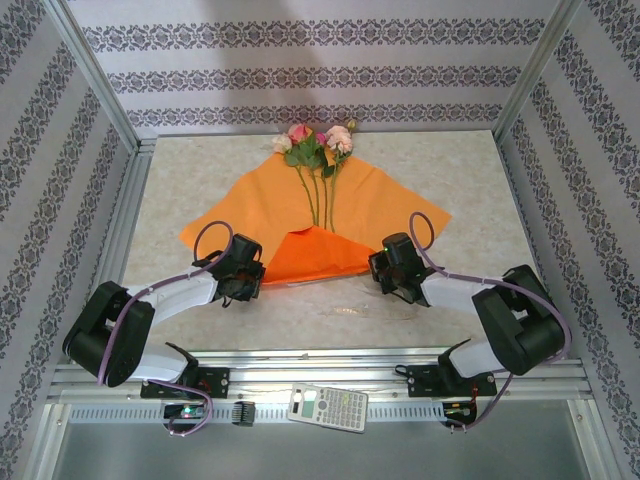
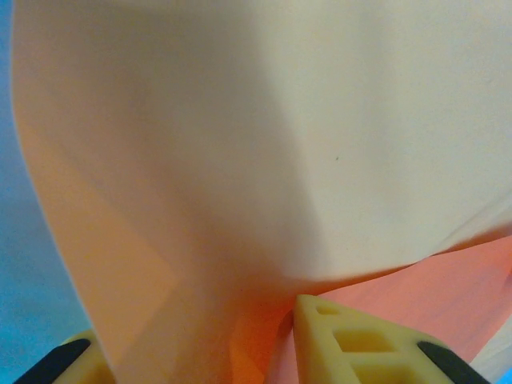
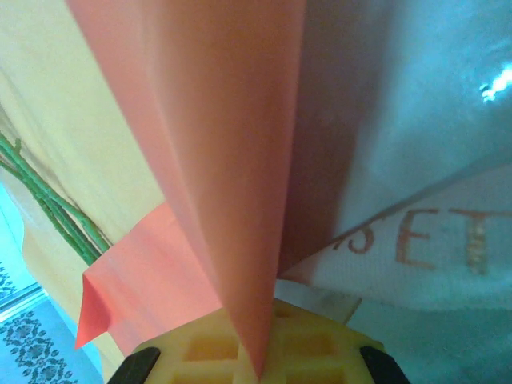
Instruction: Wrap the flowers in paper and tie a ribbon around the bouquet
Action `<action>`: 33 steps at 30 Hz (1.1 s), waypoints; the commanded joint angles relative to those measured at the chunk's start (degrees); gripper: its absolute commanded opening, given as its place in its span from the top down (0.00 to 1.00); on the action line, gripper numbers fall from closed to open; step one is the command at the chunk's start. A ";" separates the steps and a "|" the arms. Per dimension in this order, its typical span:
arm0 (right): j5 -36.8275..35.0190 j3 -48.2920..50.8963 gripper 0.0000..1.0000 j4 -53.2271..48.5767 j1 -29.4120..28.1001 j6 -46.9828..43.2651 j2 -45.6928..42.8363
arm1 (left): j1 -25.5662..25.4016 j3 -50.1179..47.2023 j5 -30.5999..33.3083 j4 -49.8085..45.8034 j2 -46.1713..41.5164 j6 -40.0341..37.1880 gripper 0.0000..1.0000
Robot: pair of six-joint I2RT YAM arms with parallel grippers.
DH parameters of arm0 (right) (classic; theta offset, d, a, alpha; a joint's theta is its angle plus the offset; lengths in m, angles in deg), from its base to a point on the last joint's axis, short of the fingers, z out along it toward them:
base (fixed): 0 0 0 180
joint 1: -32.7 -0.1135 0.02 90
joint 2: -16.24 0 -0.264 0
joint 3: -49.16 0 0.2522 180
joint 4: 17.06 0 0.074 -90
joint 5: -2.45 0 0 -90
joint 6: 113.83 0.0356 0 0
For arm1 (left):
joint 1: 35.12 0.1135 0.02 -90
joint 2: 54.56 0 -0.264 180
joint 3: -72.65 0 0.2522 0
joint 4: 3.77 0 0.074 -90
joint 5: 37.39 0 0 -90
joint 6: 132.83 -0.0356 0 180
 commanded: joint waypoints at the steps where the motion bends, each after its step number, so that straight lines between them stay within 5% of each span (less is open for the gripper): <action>1: -0.23 1.13 1.00 -1.83 0.77 -0.24 -0.58 | 1.38 -0.10 1.27 1.36 -0.77 -2.92 0.69; 12: 1.75 0.72 1.00 -2.11 1.67 -0.37 0.54 | 2.79 -3.00 -2.00 0.48 -3.94 -5.55 0.69; 16: 3.74 -1.25 0.62 -7.29 1.67 -0.88 -0.37 | 2.81 -4.76 -1.49 1.16 -5.72 -4.72 0.78; 19: 4.59 -3.16 0.50 -15.28 1.76 -3.17 -4.38 | 2.76 -5.22 -2.20 2.00 -6.46 -4.18 0.79; 27: 4.02 -7.90 0.50 -36.87 -1.74 -15.56 -18.60 | 2.79 -7.46 -2.96 2.39 -8.07 -4.03 0.58; 33: 11.42 -10.44 0.62 -25.41 -7.41 -23.17 -10.53 | 2.74 -11.17 0.21 4.51 -12.54 -3.56 0.60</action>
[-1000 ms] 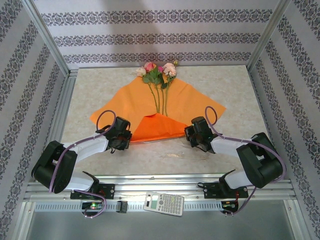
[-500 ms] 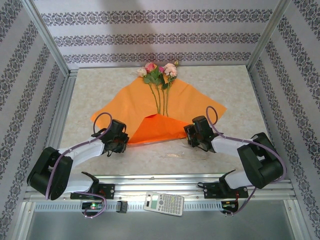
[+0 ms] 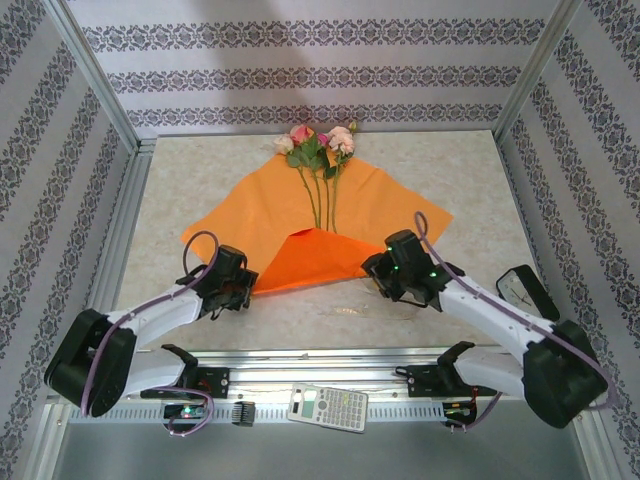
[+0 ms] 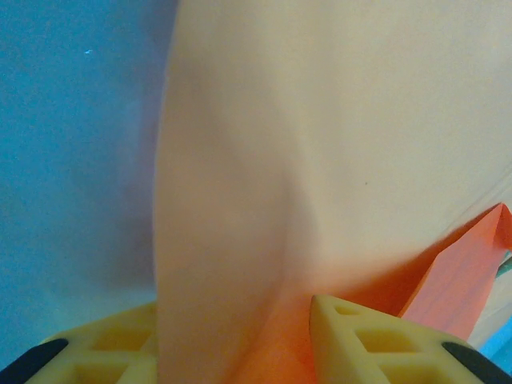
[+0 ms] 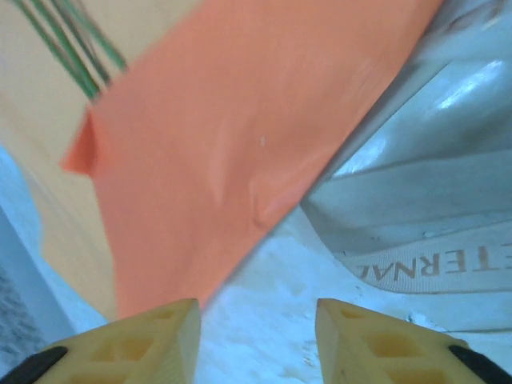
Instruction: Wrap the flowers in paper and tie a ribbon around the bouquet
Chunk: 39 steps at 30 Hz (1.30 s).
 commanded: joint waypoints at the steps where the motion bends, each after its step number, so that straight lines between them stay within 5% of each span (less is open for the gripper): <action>1: 6.23 -4.94 0.65 4.56 -3.21 -7.39 8.38 | 0.50 -2.45 3.09 1.17 -2.67 0.73 0.61; 9: 13.83 -20.69 0.78 10.70 -9.29 -8.79 27.32 | 0.89 -5.71 2.66 7.32 -1.54 0.83 0.76; 16: 16.45 -22.79 0.85 14.07 -10.97 -5.02 37.17 | 0.89 -5.38 3.42 6.40 -3.59 -0.97 1.00; 28: 13.99 -19.33 0.90 13.83 -10.86 -1.79 41.45 | -0.48 7.61 2.77 -10.23 -4.74 -21.31 1.00; 39: 13.30 -18.43 0.90 12.32 -10.74 0.33 42.03 | -8.86 17.59 5.63 -15.05 -2.38 -38.02 1.00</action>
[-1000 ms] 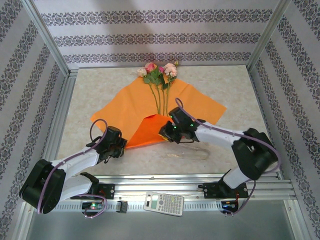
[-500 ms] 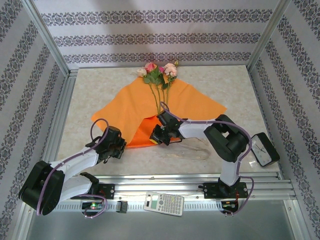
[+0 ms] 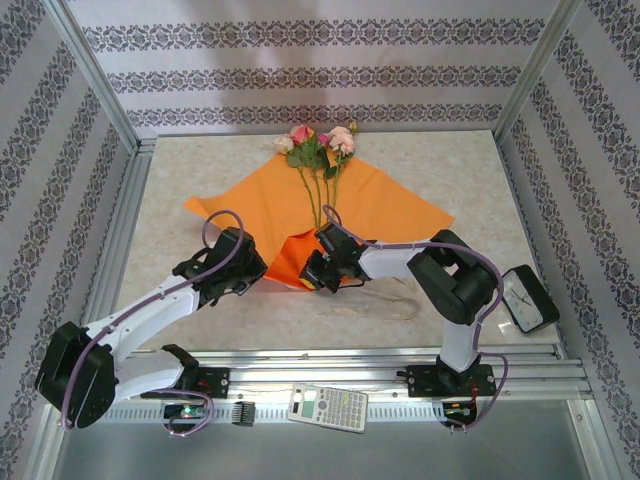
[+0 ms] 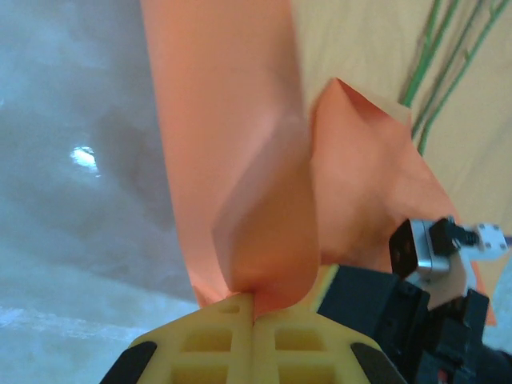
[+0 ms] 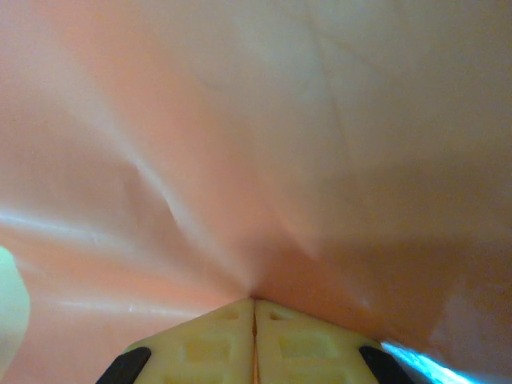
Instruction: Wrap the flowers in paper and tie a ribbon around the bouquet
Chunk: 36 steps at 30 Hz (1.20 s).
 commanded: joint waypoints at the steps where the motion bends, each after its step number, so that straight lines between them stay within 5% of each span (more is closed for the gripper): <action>1: -1.94 2.09 0.90 -5.06 -0.26 1.33 1.37 | -3.20 4.20 2.86 -2.73 1.17 -10.60 1.00; 8: -1.48 2.93 0.88 -4.57 -0.18 2.04 1.77 | -6.62 9.00 -0.54 3.19 6.05 -22.65 1.00; 19: -1.58 -1.73 0.78 -7.58 0.19 -4.66 -4.52 | -6.79 6.26 -0.69 5.96 4.27 -28.84 1.00; 27: 0.30 -0.54 0.95 -7.50 -0.12 -4.07 -7.73 | -6.34 4.67 -0.16 6.08 4.17 -28.67 1.00; 36: 2.90 -0.27 0.97 -4.39 -1.95 -1.73 -0.98 | -6.34 4.25 -1.89 8.08 4.66 -27.27 1.00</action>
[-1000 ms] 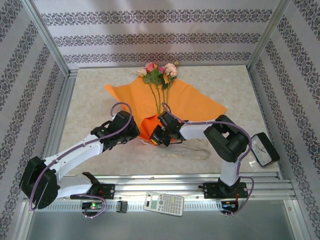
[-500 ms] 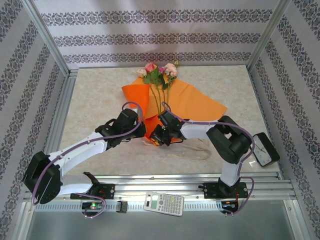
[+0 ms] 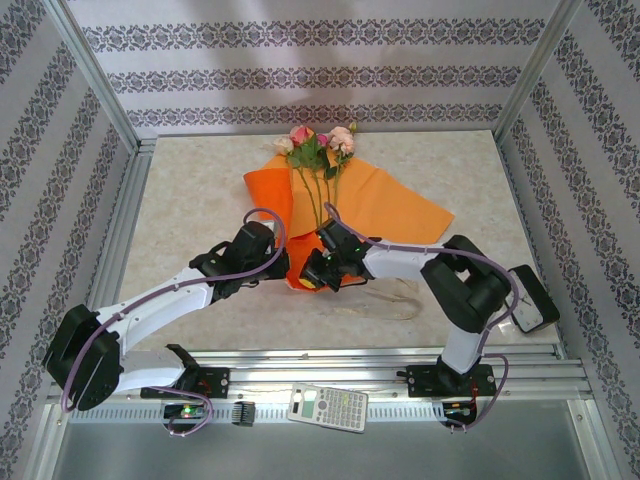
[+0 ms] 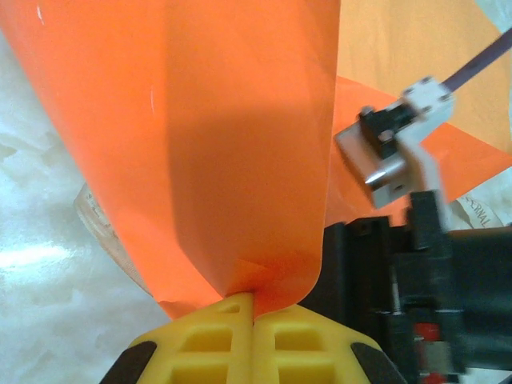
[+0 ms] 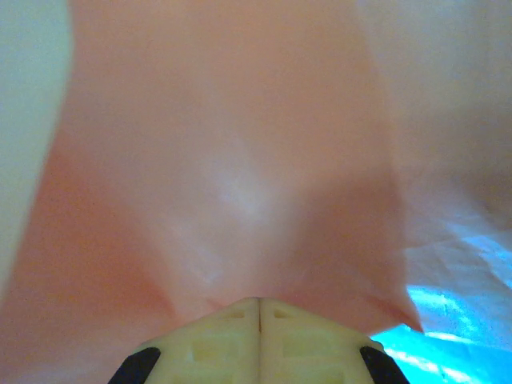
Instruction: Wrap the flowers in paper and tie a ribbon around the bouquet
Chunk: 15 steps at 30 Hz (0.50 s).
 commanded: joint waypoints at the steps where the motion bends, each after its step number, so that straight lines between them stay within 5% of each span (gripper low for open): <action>1: 1.01 0.82 0.97 1.25 -0.79 1.62 3.38 | -0.17 -0.51 -0.76 2.80 -0.22 0.31 1.00; 10: 0.75 0.94 0.93 2.23 -0.70 2.15 4.83 | -0.21 -0.35 -6.29 8.05 2.17 -0.50 1.00; 15: 0.37 2.21 0.77 3.30 -0.03 1.62 1.45 | -0.30 0.60 -9.46 10.76 4.17 -2.70 1.00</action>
